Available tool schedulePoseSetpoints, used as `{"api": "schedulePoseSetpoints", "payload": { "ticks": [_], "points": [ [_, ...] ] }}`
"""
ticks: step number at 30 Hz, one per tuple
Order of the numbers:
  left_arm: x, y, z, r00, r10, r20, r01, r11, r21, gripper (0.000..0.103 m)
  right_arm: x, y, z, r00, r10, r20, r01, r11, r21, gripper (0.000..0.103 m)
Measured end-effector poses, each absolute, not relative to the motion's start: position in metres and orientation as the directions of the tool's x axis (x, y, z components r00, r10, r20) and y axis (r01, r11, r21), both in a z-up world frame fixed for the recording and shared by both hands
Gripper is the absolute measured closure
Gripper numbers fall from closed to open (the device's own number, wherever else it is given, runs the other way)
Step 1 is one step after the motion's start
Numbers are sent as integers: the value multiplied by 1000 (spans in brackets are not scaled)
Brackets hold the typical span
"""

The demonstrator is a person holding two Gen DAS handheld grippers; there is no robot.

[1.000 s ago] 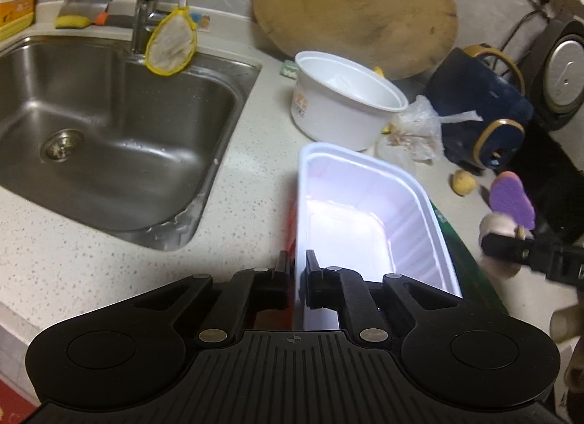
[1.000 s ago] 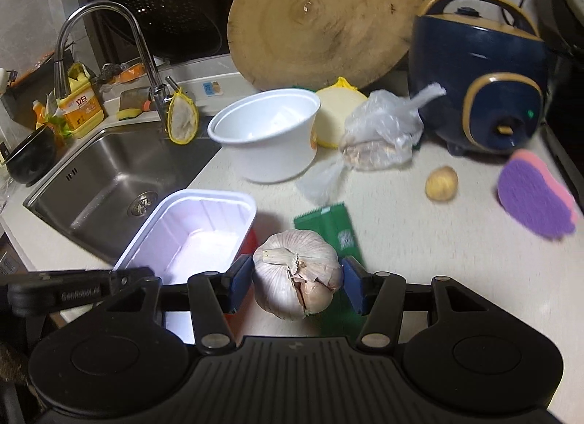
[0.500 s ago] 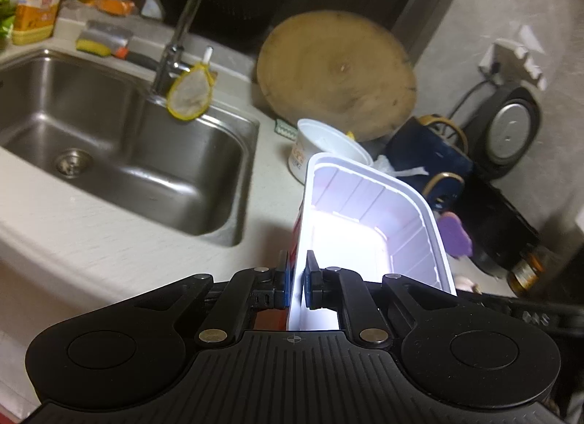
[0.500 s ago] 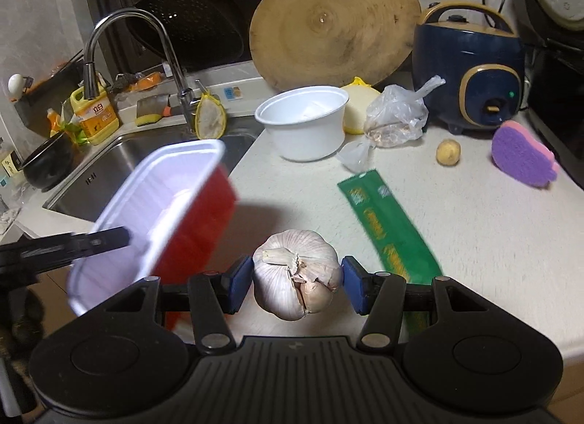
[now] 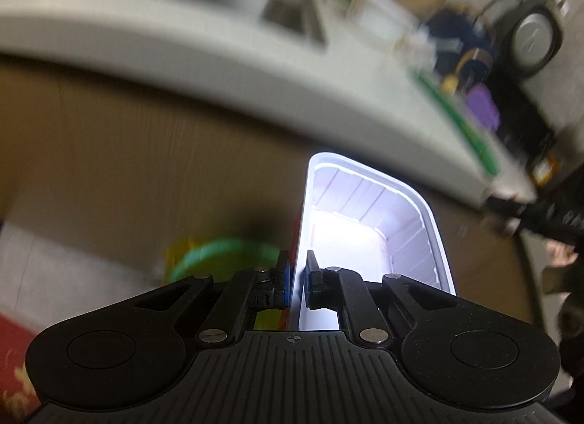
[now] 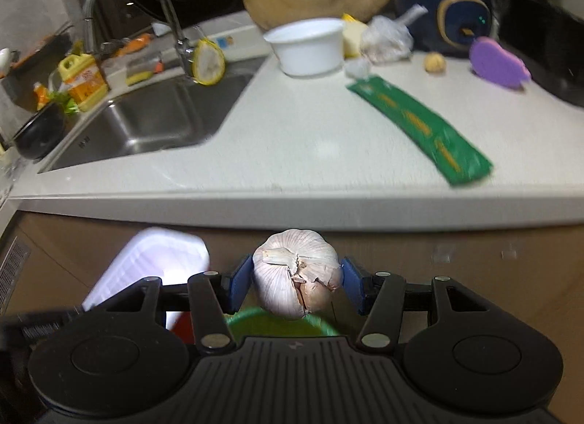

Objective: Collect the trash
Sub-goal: 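Lower both grippers into the green-lined bin and release the tray from the left gripper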

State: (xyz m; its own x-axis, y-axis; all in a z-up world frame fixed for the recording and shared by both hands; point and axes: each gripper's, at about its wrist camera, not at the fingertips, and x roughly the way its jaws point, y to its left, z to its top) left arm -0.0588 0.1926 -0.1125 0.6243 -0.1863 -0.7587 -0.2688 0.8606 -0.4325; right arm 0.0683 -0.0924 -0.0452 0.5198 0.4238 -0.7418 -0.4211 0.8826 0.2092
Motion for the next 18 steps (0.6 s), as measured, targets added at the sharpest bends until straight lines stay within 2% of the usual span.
{"api": "schedulePoseSetpoints", "payload": {
  "ticks": [9,18],
  "points": [
    [-38,168,-196,418,-227,-880,-375,839,-394,93,68,-132,-100,465,328,-823,-354,920,167,49],
    [-9,152,-277,248,-131,-960,-452,861,-234,92,81,-153,-159,420,254,-871,-324,939,118,49]
  ]
}}
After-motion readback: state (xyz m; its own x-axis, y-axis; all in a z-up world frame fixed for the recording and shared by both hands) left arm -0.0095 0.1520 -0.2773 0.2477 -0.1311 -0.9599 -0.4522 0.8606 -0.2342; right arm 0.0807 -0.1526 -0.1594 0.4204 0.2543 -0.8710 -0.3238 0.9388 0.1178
